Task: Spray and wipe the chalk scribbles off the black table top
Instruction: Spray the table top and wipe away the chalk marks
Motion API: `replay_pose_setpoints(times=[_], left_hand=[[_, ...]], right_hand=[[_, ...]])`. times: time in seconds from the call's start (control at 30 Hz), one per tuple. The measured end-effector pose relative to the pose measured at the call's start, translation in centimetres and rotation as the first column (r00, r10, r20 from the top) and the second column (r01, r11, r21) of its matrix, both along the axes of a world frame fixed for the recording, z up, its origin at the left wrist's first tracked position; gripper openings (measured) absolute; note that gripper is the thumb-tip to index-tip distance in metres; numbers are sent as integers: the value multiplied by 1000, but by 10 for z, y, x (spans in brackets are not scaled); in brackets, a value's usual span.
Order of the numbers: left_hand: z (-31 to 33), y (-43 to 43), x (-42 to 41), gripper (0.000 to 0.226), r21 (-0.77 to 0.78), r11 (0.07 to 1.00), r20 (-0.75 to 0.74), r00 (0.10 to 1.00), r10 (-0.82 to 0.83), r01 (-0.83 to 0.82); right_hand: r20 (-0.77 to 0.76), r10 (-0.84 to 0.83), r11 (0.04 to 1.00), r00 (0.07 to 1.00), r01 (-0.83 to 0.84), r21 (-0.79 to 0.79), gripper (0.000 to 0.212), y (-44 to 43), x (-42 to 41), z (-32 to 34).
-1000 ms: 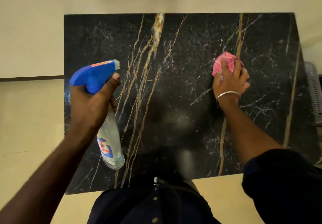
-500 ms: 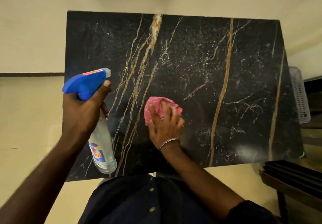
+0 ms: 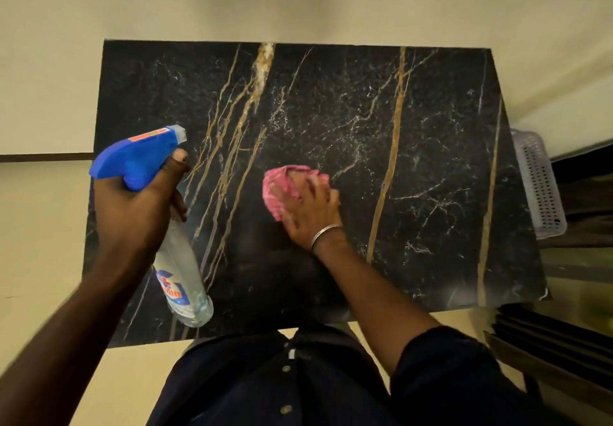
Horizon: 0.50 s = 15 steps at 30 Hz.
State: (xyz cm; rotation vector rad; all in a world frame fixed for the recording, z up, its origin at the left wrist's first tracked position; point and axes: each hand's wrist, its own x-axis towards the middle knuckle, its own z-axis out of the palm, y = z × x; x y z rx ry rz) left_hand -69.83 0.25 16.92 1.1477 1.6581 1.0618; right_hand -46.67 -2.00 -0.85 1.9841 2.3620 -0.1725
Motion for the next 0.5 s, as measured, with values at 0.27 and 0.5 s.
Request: replay_pose_setpoints(times=[0.27,0.5], left_hand=[[6,-1,70,19,30,999,14,1000,24,-25],[10,-4,132,14,67,997,54,997,46,-50]], right_hand=[[41,-351,935,936,352,-31,57,44,177,13],[25,-443,893,896,443,-73,57,41,228,20]])
